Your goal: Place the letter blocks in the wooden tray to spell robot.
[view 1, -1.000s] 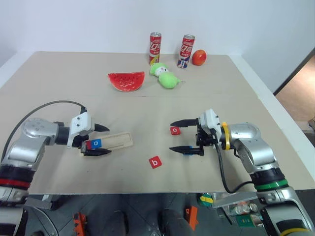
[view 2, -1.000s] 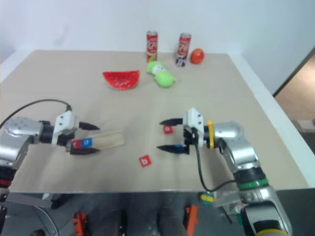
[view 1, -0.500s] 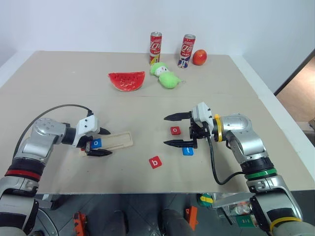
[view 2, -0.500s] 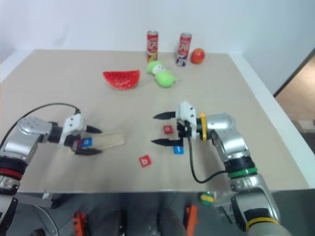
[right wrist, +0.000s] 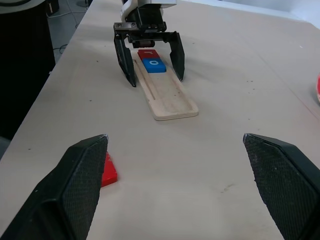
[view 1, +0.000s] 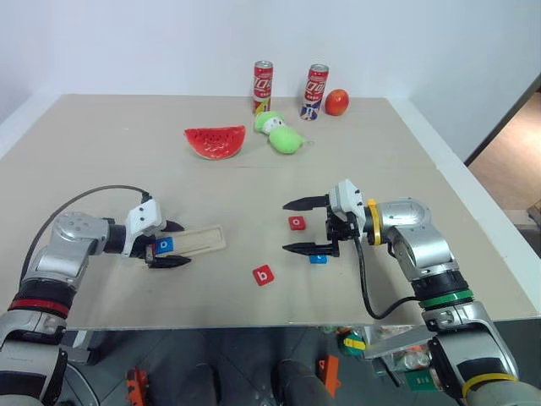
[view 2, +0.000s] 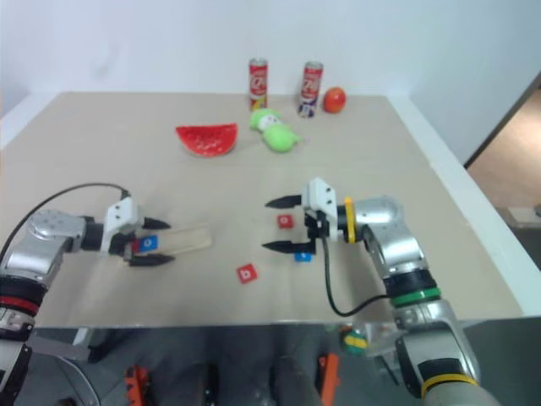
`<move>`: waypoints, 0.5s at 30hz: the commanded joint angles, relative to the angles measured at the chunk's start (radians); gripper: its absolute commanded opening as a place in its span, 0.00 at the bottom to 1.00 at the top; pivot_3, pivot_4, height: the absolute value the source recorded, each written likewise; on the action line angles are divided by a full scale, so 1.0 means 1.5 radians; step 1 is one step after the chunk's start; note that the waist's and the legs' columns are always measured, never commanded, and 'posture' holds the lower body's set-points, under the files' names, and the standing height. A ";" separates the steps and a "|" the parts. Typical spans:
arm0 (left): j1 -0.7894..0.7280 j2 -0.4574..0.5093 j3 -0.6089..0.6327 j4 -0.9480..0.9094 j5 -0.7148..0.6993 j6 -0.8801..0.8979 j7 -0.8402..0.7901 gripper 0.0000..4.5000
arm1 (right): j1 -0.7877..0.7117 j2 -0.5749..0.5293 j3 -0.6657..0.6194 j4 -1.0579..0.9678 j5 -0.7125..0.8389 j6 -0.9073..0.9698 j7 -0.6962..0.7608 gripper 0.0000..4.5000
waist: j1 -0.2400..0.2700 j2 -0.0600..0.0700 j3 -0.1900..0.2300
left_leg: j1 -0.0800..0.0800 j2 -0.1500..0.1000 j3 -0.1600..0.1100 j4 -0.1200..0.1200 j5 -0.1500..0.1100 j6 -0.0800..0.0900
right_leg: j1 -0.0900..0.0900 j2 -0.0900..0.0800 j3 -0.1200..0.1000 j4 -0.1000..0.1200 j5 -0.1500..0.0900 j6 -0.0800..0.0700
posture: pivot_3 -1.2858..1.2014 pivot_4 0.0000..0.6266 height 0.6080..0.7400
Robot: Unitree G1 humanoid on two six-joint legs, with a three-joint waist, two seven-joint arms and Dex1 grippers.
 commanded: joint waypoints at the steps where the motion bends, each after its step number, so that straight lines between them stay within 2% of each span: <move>1: 0.007 0.010 0.018 0.036 0.008 0.007 0.012 1.00 | -0.019 0.001 -0.009 -0.003 0.003 -0.010 0.003 0.99 | -0.001 0.000 0.000 | 0.000 0.000 0.000 0.000 0.001 0.001 | 0.000 0.000 0.000 0.000 0.001 -0.001 | 0.52 0.24 1.00; 9: -0.016 0.019 0.020 0.059 -0.006 0.047 -0.037 1.00 | -0.020 0.003 -0.008 0.005 -0.001 -0.012 0.006 0.99 | -0.006 0.000 0.000 | 0.000 0.001 0.000 -0.001 0.002 0.001 | -0.001 0.001 0.001 0.000 0.003 -0.001 | 0.52 0.24 1.00; 14: -0.029 0.028 0.009 0.089 0.022 0.011 -0.045 1.00 | -0.020 -0.001 -0.011 0.007 -0.002 -0.013 0.005 0.99 | -0.006 0.000 0.000 | 0.000 0.001 0.000 -0.001 0.002 0.001 | -0.002 0.002 0.001 0.000 0.002 -0.001 | 0.52 0.24 1.00; 15: -0.029 0.027 0.009 0.087 0.025 0.000 -0.041 0.94 | -0.019 -0.003 -0.011 0.006 -0.002 -0.013 0.005 1.00 | -0.006 0.000 0.000 | 0.000 0.001 0.000 -0.001 0.002 0.001 | -0.002 0.002 0.001 0.000 0.002 -0.001 | 0.52 0.24 1.00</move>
